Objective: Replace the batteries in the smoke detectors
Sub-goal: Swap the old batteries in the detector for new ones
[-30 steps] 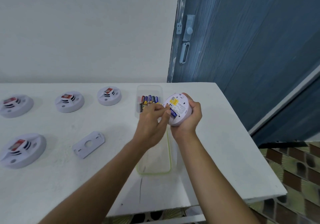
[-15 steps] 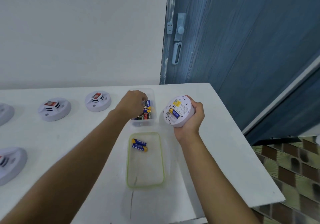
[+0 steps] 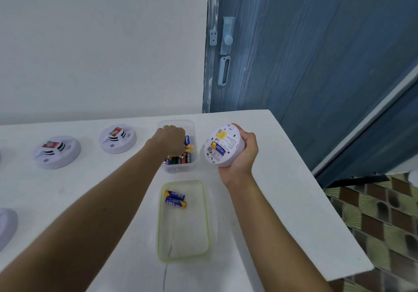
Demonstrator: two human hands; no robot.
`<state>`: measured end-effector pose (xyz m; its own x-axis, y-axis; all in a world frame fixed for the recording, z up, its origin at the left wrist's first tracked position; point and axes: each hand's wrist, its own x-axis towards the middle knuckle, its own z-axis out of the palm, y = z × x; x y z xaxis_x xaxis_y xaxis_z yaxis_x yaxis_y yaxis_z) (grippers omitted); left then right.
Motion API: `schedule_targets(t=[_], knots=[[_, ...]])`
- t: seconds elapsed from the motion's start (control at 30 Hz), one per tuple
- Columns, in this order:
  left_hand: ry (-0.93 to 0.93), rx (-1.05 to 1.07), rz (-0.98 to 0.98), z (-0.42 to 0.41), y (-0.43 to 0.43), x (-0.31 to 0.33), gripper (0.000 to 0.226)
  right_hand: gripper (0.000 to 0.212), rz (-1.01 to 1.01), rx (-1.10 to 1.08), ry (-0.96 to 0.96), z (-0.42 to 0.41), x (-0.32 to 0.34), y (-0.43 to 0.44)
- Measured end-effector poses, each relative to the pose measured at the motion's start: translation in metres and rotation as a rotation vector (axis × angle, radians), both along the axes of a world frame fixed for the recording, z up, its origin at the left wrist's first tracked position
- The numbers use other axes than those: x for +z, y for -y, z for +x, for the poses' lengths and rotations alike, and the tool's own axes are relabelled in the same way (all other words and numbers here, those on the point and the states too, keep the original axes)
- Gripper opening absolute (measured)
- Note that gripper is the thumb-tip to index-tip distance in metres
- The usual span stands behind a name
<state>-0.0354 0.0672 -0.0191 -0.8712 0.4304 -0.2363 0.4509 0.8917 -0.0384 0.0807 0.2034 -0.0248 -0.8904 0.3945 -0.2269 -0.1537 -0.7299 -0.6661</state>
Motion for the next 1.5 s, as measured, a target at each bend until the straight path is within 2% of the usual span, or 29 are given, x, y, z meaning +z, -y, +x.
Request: schedule_targets(t=[0.3, 0.4, 0.57, 0.87, 1.07, 1.27, 1.37, 1.43, 1.5], knots=[[0.062, 0.056, 0.027, -0.005, -0.001, -0.001, 0.025, 0.030, 0.000, 0.018, 0.012, 0.000, 0.002, 0.005], [0.082, 0.094, 0.054, -0.006, -0.001, -0.001, 0.021, 0.031, 0.002, 0.010, 0.003, 0.001, 0.001, 0.007], [0.018, 0.128, 0.069, -0.002, -0.007, -0.005, 0.035, 0.039, -0.012, 0.019, -0.017, 0.005, 0.003, 0.006], [-0.025, 0.137, 0.029, 0.003, -0.010, -0.006, 0.031, 0.043, -0.031, 0.017, -0.002, 0.013, 0.003, 0.005], [-0.061, 0.178, 0.097, 0.001, -0.014, -0.011, 0.058, 0.042, -0.035, 0.010, -0.007, 0.019, 0.008, 0.002], [-0.087, 0.136, 0.134, 0.000, -0.013, -0.012, 0.036, 0.028, -0.044, -0.003, 0.005, 0.023, 0.010, -0.001], [-0.171, 0.110, 0.272, -0.004, -0.007, -0.016, 0.036, 0.031, -0.031, -0.011, 0.007, 0.023, 0.011, 0.001], [-0.208, 0.114, 0.467, -0.005, -0.003, -0.016, 0.034, 0.037, -0.029, -0.013, 0.010, 0.022, 0.012, 0.003], [-0.216, 0.134, 0.669, -0.002, 0.002, -0.011, 0.030, 0.035, -0.035, -0.014, 0.011, 0.022, 0.012, 0.006]])
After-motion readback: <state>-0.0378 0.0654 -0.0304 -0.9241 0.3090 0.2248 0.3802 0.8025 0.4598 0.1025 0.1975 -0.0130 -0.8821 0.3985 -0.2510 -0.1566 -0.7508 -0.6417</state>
